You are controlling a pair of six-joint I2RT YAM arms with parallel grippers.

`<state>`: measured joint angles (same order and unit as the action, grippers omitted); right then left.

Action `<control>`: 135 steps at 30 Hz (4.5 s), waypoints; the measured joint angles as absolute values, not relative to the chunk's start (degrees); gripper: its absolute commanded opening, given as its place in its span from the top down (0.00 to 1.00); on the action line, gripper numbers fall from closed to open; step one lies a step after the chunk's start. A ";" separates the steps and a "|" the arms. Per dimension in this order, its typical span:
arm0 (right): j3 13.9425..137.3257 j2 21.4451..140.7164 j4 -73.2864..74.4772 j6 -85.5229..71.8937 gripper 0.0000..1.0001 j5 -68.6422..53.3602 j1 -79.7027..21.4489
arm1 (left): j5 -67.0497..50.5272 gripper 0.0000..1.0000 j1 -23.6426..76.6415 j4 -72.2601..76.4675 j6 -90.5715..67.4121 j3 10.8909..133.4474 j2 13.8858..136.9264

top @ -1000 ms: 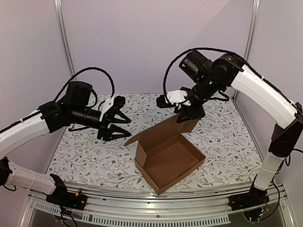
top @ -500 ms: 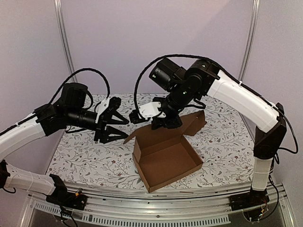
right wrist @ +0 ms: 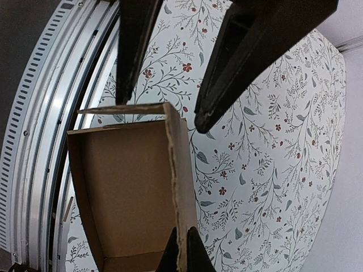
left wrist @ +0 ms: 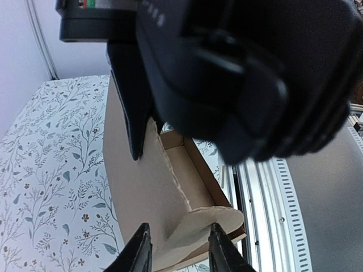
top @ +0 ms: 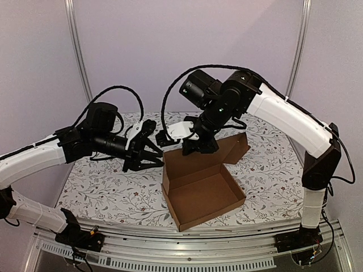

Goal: Fold the paper box

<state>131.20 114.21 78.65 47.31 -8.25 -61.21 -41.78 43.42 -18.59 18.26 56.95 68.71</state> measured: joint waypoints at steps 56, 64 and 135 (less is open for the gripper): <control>77.76 81.82 66.32 46.52 0.58 -27.75 -7.62 | -44.12 1.00 42.78 -7.92 18.83 56.47 72.55; 75.85 81.93 62.39 45.87 0.56 -27.44 -17.87 | -43.44 1.00 42.78 -6.76 18.33 55.66 72.18; 104.84 113.45 49.28 35.79 0.82 -36.38 -24.49 | -24.88 1.00 37.34 -5.15 12.12 51.51 66.61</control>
